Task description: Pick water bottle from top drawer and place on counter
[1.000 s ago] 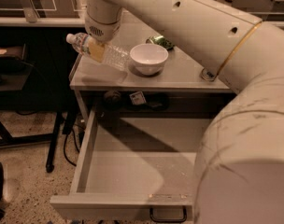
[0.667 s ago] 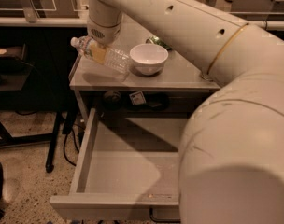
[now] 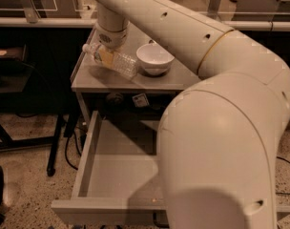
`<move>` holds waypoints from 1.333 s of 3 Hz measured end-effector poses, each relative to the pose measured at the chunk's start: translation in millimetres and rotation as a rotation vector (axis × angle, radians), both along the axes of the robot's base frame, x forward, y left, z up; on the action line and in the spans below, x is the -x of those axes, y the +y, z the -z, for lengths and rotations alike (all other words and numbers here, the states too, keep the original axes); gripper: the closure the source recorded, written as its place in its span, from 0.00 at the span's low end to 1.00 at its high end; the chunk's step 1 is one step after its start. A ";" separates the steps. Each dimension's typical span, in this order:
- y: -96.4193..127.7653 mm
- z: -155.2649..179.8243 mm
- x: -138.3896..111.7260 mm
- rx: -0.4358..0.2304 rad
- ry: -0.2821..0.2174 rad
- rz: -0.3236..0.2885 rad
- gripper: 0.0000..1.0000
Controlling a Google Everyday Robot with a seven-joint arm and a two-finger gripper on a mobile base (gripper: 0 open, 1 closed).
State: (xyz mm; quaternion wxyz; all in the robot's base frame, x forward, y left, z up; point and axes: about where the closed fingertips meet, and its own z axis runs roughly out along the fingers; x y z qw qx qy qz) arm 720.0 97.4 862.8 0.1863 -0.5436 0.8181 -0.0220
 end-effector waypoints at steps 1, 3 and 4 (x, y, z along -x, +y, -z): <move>-9.1 2.1 -8.2 0.015 -0.004 0.013 1.00; -16.9 7.1 -7.0 -0.022 0.006 -0.011 1.00; -17.9 7.6 -6.9 -0.023 0.007 -0.011 0.81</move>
Offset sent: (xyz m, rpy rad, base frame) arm 0.0156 -0.0305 0.0022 -0.0239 -0.0183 -0.0412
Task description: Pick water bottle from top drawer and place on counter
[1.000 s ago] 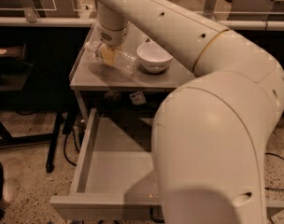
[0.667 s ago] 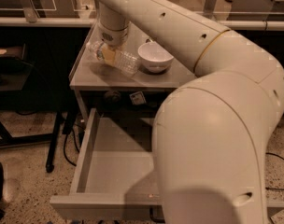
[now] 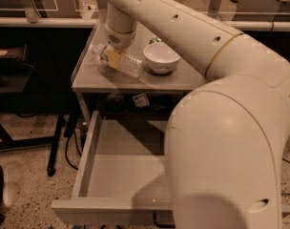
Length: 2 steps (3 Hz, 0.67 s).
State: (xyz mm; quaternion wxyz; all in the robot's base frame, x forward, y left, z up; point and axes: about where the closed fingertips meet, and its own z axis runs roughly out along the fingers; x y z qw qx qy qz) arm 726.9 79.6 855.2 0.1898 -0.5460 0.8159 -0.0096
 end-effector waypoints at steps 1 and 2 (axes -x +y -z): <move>0.0 0.0 0.0 0.000 0.000 0.000 0.57; 0.0 0.0 0.0 0.000 0.000 0.000 0.36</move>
Offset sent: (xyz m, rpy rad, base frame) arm 0.0000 0.0000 0.0000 0.0000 0.0000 0.0000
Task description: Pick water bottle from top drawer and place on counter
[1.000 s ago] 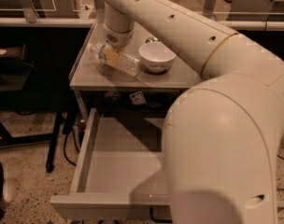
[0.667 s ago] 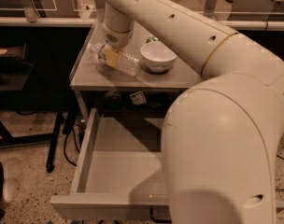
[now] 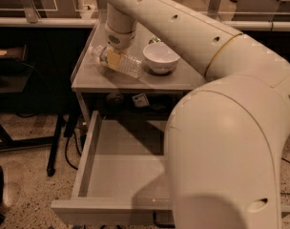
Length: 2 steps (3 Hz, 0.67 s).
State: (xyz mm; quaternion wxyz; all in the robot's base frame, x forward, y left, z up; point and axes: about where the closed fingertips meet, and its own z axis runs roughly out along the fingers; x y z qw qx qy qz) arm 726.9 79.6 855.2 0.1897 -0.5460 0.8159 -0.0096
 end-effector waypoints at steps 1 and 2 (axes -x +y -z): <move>0.0 0.1 0.0 0.000 0.000 0.000 0.11; 0.1 0.2 0.0 0.000 0.000 0.000 0.00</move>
Offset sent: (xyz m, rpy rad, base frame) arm 0.0000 0.0000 0.0000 0.0000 0.0000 0.0000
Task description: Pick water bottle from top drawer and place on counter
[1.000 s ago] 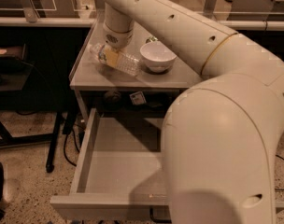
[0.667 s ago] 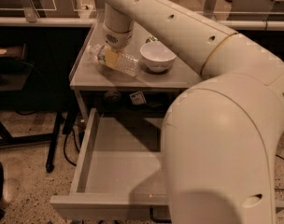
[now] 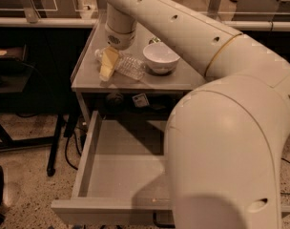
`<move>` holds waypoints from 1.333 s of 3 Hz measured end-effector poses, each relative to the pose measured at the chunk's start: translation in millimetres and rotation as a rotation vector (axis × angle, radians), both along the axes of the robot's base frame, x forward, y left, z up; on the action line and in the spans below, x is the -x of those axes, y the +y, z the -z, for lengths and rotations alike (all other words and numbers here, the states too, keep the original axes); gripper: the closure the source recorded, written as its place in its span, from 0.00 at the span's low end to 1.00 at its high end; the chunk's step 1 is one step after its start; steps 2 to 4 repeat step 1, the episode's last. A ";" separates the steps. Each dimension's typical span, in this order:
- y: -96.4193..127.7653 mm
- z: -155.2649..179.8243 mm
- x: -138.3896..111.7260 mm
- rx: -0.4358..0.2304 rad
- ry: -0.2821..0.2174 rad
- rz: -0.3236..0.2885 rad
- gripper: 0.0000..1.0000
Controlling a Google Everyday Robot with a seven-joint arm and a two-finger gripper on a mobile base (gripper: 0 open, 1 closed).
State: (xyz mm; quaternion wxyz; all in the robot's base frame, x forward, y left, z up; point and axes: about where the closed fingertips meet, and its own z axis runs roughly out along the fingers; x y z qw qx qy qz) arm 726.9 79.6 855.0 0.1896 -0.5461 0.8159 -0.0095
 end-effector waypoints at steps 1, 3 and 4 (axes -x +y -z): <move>0.0 0.0 0.0 0.000 0.000 0.000 0.00; 0.0 0.0 0.0 0.000 0.000 0.000 0.00; 0.0 0.0 0.0 0.000 0.000 0.000 0.00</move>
Offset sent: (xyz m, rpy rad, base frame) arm 0.0000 0.0000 0.0000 0.0000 0.0000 0.0000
